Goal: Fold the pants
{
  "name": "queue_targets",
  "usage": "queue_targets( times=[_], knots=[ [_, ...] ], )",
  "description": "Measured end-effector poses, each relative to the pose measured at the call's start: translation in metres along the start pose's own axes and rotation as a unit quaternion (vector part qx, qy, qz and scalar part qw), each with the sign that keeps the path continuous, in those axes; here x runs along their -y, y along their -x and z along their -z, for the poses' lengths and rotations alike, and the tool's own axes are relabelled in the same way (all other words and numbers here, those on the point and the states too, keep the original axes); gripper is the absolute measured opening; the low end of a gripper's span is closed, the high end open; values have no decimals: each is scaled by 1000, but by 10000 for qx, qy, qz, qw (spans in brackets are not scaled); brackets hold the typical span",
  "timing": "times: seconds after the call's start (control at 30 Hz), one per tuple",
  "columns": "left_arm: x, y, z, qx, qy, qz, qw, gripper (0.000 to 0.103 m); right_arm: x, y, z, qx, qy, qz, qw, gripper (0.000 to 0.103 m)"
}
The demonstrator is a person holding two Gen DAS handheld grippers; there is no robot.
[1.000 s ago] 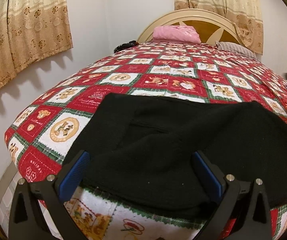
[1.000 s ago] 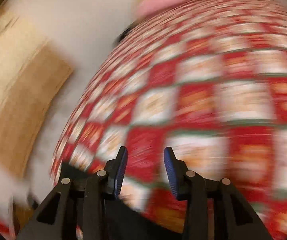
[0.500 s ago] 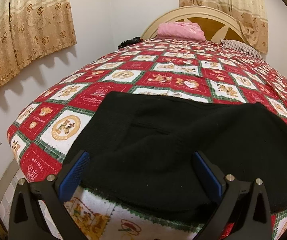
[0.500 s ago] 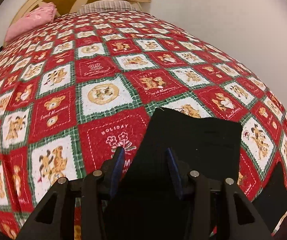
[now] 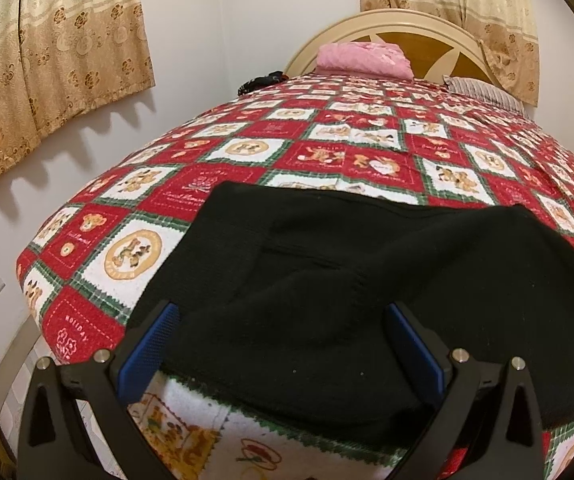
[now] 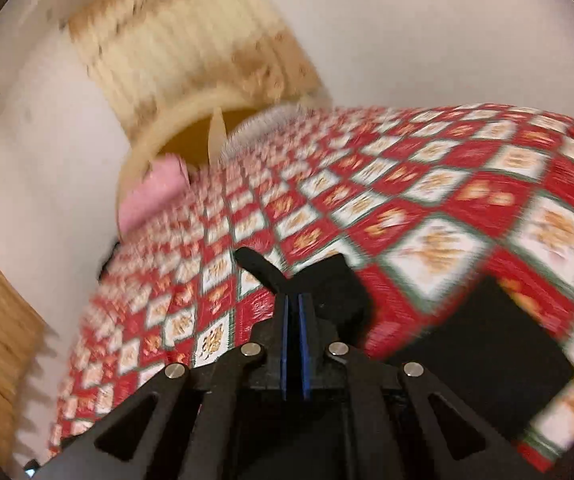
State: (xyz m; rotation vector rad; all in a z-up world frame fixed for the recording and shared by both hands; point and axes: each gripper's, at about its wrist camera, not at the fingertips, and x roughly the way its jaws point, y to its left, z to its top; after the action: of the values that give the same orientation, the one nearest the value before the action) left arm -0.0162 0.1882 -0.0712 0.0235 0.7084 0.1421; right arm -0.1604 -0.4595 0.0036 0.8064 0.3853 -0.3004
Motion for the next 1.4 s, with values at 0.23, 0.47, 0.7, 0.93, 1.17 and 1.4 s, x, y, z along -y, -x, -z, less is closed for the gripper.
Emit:
queue_targets(
  times=[0.23,0.47,0.7,0.93,1.17,1.4],
  knots=[
    [3,-1,-1,-6,57,-105,9999,103,86,17,54,-460,-779,278,9955,3],
    [4,-3,-4,-52,77,-172,9998,103,71,48,43,46,-288,800,9964,4],
    [5,-2,-3,-1,122,-204,9997,103,47,27,5,264,1141,755,9902,54],
    [-1,11,-7,3,323,-32,9995,103,53,-28,6,-569,1790,985,9772,38],
    [-1,16,-16,7,335,9,9994,103,46,-32,17,-743,2450,1133,9600,9],
    [1,29,-26,154,365,86,9992,103,36,6,16,-214,2564,1159,9594,8]
  ],
)
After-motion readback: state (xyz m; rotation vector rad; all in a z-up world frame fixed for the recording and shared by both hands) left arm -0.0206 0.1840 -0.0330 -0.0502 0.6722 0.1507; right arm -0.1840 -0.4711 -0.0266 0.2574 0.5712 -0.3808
